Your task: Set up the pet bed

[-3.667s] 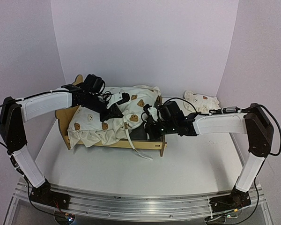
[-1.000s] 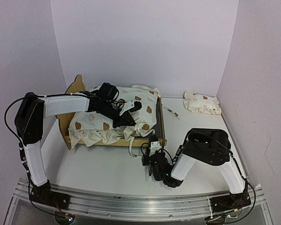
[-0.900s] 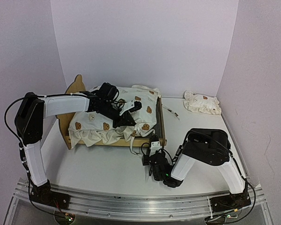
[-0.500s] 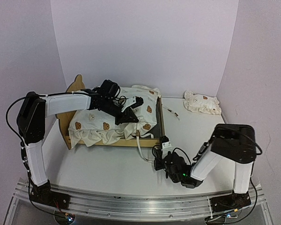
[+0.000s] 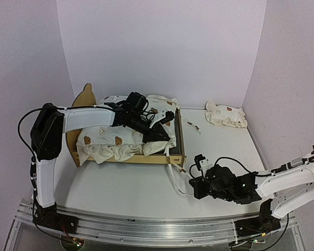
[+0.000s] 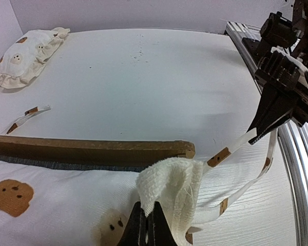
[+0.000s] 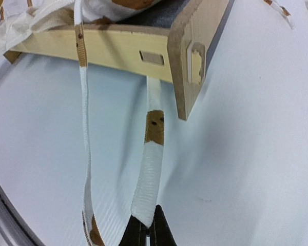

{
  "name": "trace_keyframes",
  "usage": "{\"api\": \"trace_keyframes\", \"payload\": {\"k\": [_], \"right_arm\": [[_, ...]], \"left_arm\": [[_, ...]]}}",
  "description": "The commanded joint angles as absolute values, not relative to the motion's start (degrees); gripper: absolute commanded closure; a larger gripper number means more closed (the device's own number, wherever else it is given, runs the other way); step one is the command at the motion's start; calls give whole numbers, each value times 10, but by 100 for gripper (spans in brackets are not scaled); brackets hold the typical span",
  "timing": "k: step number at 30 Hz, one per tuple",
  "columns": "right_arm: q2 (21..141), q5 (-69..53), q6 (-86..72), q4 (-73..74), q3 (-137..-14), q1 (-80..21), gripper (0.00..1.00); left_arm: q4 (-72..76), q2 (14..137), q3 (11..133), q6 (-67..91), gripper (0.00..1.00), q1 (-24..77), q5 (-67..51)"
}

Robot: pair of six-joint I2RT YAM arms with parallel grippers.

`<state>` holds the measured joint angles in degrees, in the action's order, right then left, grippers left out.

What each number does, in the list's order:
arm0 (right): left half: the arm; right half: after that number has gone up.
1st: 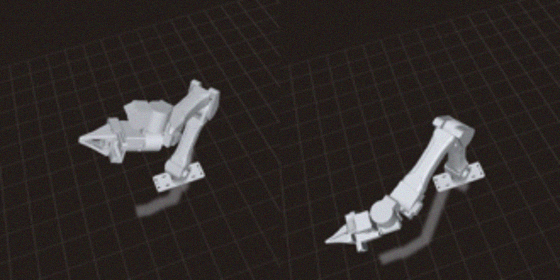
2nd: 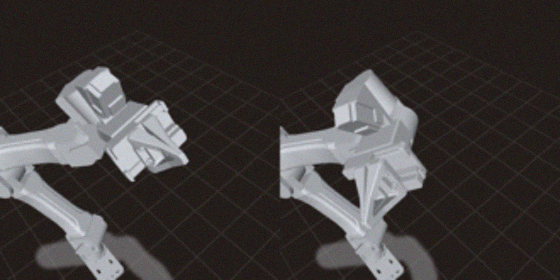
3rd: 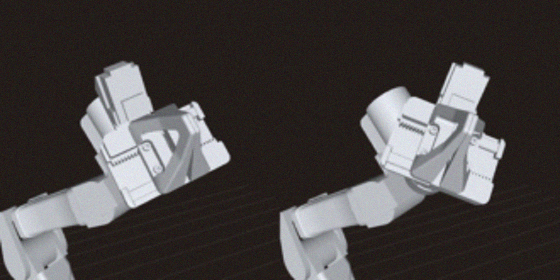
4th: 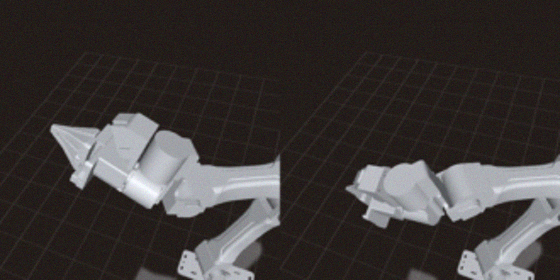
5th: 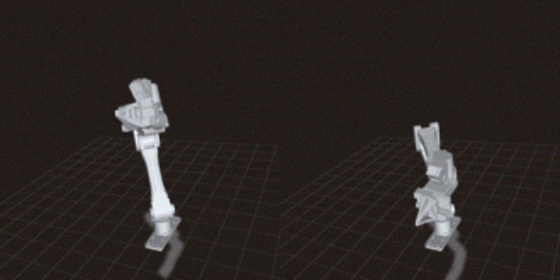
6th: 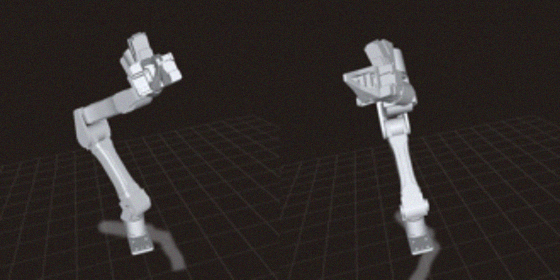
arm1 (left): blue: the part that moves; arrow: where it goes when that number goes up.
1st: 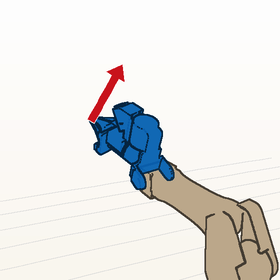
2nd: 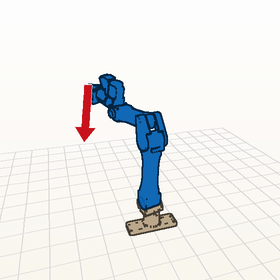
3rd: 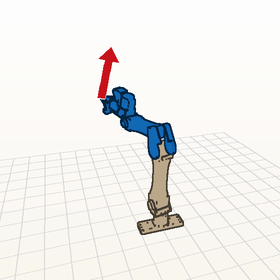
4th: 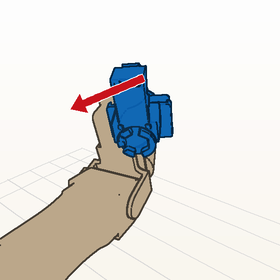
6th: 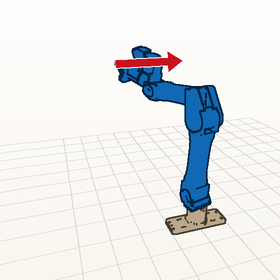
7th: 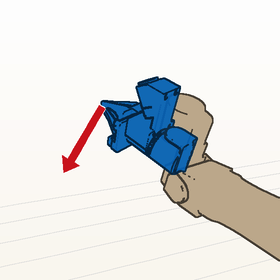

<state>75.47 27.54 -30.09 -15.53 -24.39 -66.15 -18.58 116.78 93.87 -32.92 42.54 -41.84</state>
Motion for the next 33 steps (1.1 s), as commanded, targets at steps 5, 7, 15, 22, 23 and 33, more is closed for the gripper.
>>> {"api": "trace_keyframes", "payload": {"k": [5,7,15,22,23,33], "right_arm": [[654,170,-321,113,-275,-661,100],[659,157,-330,123,-279,-661,100],[715,83,-394,188,-332,-636,100],[756,51,-445,231,-388,-588,100],[763,44,-446,238,-393,-583,100],[813,-37,-369,268,-525,-569,100]], "left_arm": [[-161,1188,935,-361,92,436,-424],[-176,1185,937,-381,74,436,-426],[-292,1142,947,-489,32,428,-484],[-300,1078,882,-505,28,424,-540],[-288,1070,868,-490,29,424,-543],[-33,1019,692,-342,46,499,-452]]}}
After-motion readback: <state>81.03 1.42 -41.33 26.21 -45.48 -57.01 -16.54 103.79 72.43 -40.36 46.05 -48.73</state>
